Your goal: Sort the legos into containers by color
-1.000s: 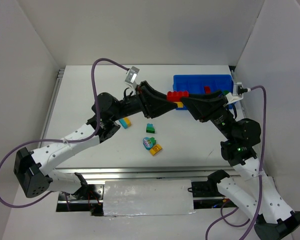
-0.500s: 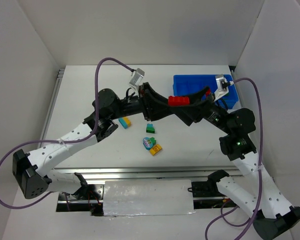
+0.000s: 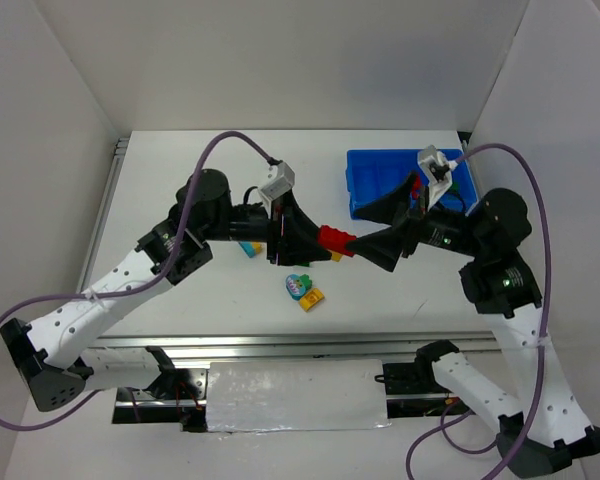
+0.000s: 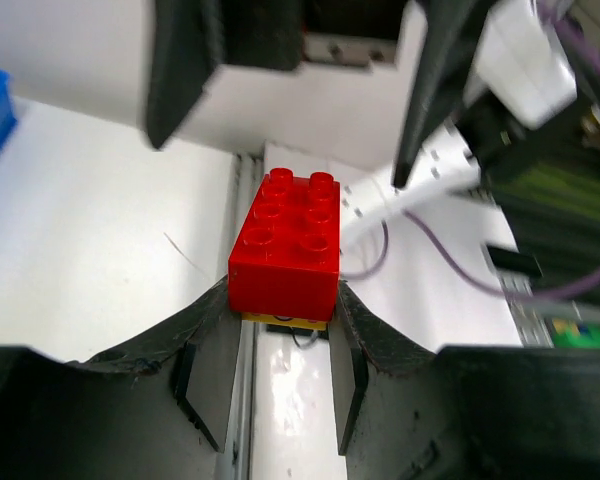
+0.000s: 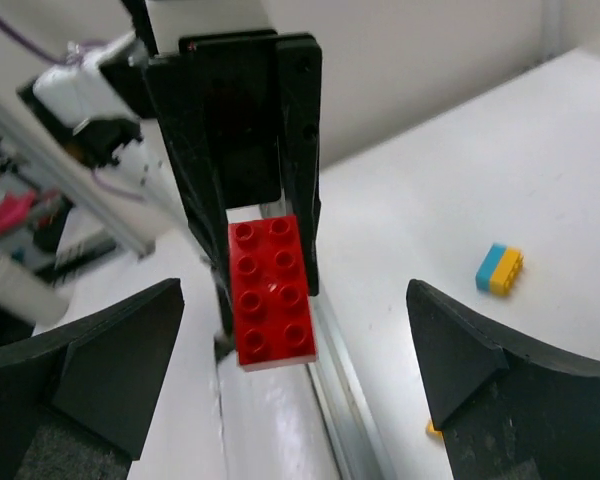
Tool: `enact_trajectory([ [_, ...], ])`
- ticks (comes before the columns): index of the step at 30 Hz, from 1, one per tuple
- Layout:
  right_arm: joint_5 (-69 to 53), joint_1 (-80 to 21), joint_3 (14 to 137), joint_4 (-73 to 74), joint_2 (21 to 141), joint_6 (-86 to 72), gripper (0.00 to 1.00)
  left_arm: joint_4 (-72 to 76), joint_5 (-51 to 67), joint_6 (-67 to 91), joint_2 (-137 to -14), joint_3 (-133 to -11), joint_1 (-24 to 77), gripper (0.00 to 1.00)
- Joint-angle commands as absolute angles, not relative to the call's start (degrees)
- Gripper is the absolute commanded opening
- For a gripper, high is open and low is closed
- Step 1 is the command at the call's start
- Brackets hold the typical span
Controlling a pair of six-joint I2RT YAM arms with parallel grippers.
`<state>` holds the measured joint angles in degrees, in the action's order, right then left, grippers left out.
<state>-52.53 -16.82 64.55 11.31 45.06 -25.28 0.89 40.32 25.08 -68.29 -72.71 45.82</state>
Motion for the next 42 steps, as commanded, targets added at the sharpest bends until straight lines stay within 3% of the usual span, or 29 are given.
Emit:
enact_trajectory([
  [1,-63.4,-16.4,73.2,27.7,51.7,-13.9,1.00,-12.7,49.4,15.0,-71.0,-79.2,45.7,0.00],
  [7,-63.5,-18.7,74.4,32.8,55.0,-11.4,1.00,-30.0,50.4,5.0,-73.7,-87.1,45.9,0.00],
  [10,-61.2,-23.1,76.6,39.5,56.8,-7.0,0.99,-30.9,50.0,4.4,-73.0,-87.2,45.8,0.00],
  [14,-62.6,-23.9,74.0,35.8,54.6,-9.0,0.81,-31.6,50.5,4.1,-73.9,-87.1,45.8,0.00],
  [17,-62.6,-24.2,72.4,34.2,53.3,-10.5,0.75,-30.7,50.3,4.7,-73.9,-86.5,45.8,0.00],
  [28,-58.6,-28.9,71.5,35.8,55.5,-9.0,0.74,-25.5,50.9,7.1,-74.5,-85.7,45.8,0.00],
  [30,-58.5,-29.2,71.1,34.1,55.3,-9.8,0.68,-25.2,51.1,7.4,-74.7,-85.4,45.8,0.00],
  [33,-58.5,-29.2,70.8,32.2,54.7,-10.4,0.37,-25.3,51.2,7.3,-75.0,-85.4,45.8,0.00],
  [34,-58.1,-29.1,70.8,31.7,54.6,-10.4,0.22,-25.7,51.1,7.0,-75.1,-85.4,45.8,0.00],
  [37,-56.9,-29.1,71.1,31.6,54.4,-10.1,0.00,-26.6,51.2,6.7,-75.7,-85.3,45.9,0.00],
  [42,-50.3,-27.7,70.1,31.4,51.4,-8.4,0.00,-28.4,49.8,5.1,-75.1,-84.8,45.8,0.00],
])
